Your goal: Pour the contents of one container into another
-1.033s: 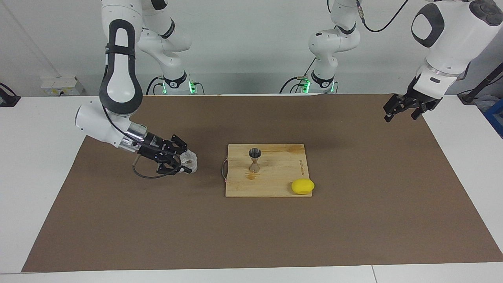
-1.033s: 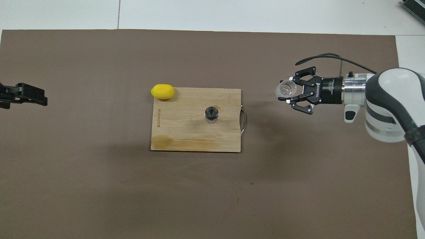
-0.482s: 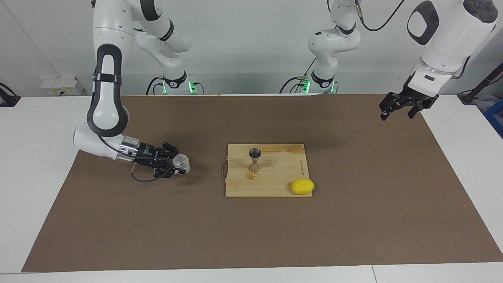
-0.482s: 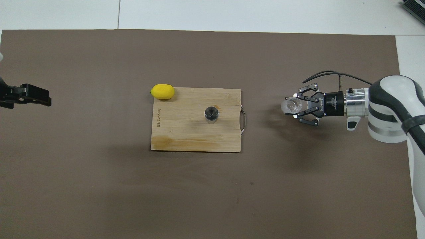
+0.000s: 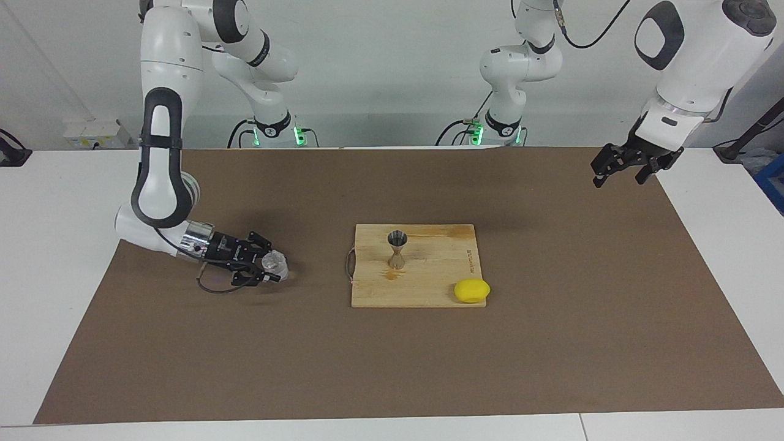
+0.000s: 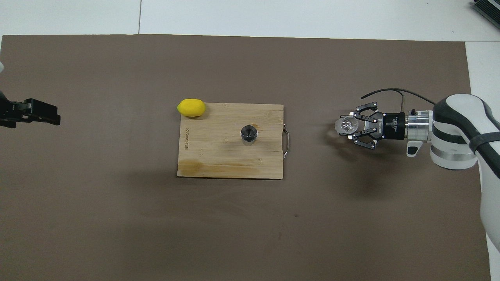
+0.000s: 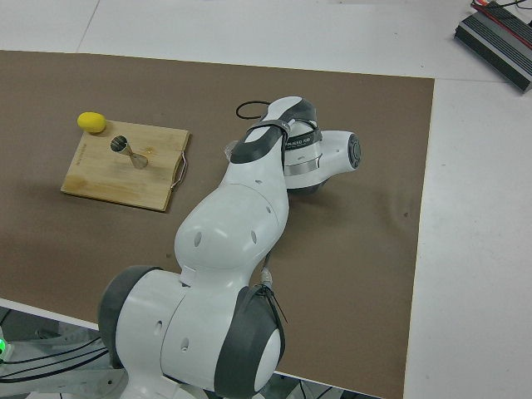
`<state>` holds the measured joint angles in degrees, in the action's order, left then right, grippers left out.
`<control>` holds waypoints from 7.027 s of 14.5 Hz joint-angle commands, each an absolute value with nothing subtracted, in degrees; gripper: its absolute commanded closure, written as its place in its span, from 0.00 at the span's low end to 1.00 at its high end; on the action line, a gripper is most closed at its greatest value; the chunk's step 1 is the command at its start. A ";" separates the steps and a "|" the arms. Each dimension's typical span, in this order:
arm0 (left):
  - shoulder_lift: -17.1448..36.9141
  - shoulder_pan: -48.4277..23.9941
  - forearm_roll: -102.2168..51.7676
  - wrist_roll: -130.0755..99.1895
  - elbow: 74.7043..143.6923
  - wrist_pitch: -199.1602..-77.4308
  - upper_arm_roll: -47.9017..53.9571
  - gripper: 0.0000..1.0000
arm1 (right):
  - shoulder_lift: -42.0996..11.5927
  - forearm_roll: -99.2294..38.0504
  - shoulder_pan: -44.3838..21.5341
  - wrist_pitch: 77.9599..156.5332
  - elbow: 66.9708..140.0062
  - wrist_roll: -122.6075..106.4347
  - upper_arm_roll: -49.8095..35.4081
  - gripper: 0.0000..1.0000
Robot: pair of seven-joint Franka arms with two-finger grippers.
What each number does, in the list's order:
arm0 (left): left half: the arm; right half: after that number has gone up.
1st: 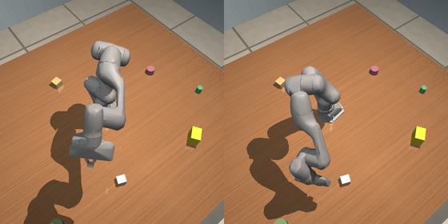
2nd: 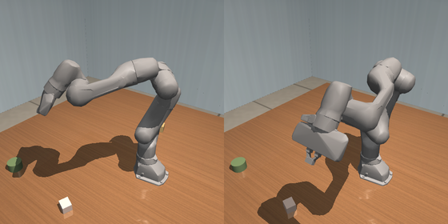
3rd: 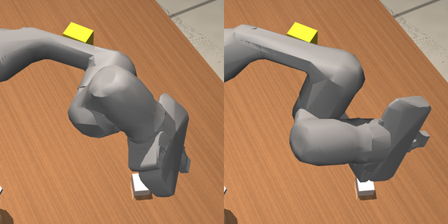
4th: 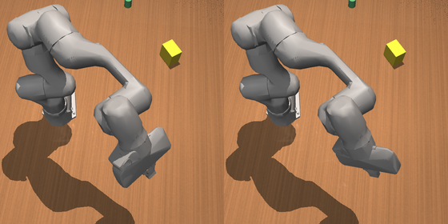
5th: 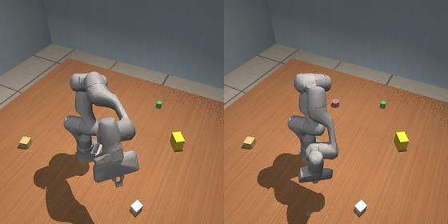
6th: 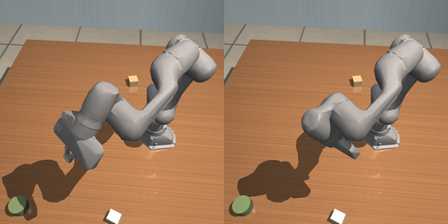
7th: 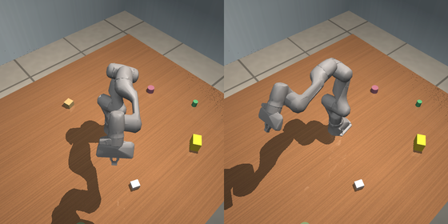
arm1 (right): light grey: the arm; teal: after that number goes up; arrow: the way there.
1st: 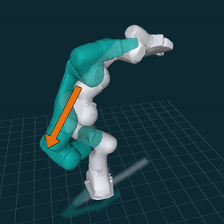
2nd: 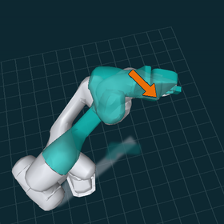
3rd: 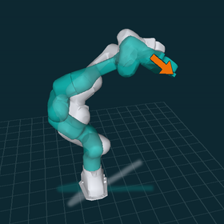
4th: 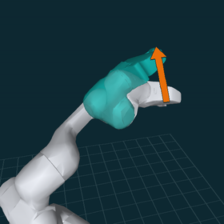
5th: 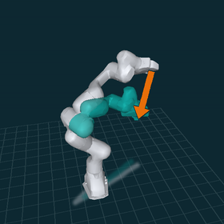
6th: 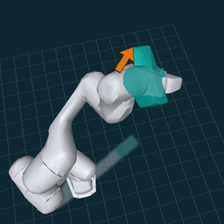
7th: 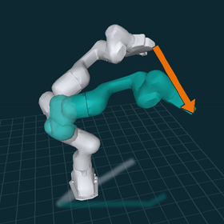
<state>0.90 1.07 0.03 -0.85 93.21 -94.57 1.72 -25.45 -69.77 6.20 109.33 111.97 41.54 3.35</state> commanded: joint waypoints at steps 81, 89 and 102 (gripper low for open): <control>-0.09 0.62 0.70 -4.75 92.72 -94.48 1.49 0.00 | -0.28 -2.03 -5.01 111.80 106.97 23.23 2.46 0.00; -0.09 0.62 0.70 -4.75 92.64 -94.39 1.49 0.00 | 2.55 5.88 -6.42 88.44 91.25 7.94 6.41 0.00; -0.09 0.62 0.70 -4.75 92.46 -94.48 1.49 0.00 | 4.57 2.55 -3.78 84.46 92.73 8.62 5.01 0.00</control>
<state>0.16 1.04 0.03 -3.88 92.98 -94.66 1.60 3.77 3.57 -3.65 84.70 91.90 8.23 4.67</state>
